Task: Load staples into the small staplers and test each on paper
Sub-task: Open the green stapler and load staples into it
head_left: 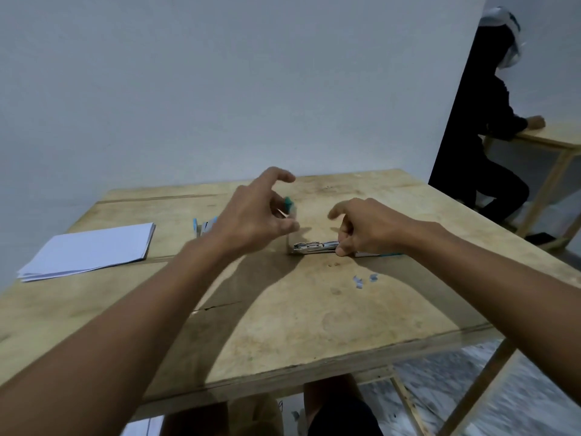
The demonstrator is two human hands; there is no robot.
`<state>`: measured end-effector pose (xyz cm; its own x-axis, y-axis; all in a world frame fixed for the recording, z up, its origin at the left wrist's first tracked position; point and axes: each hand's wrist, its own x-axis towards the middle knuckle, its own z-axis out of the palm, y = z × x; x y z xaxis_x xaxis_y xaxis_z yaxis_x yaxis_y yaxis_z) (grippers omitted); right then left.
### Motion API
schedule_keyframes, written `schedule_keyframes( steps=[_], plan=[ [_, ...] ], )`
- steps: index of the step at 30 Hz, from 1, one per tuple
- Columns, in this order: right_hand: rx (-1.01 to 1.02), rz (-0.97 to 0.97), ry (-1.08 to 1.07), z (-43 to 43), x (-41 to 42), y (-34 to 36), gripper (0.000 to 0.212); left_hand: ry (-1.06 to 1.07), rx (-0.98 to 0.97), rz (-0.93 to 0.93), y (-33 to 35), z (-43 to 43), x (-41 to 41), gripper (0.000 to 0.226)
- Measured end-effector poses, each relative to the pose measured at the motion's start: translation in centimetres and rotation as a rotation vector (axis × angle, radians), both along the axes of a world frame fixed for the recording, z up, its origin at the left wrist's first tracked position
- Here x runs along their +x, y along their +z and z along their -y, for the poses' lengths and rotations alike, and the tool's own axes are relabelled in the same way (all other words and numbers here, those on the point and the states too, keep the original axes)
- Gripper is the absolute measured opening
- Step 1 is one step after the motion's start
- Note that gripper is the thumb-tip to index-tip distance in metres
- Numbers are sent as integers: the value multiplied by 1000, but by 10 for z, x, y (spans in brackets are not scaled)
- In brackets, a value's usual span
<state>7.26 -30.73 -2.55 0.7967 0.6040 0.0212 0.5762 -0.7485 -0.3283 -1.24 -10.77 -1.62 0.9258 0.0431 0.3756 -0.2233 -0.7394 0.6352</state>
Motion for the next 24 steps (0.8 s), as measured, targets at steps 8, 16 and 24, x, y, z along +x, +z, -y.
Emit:
schedule_keyframes(
  steps=[8, 16, 24],
  plan=[
    [136, -83, -60, 4, -1, 0, 102, 83, 221, -1, -47, 29, 16, 19],
    [85, -67, -75, 2, 1, -1, 98, 52, 489, -2, -43, 37, 13, 20],
    [-82, 25, -29, -5, 3, -1, 65, 27, 411, -57, -40, 32, 0, 24]
  ],
)
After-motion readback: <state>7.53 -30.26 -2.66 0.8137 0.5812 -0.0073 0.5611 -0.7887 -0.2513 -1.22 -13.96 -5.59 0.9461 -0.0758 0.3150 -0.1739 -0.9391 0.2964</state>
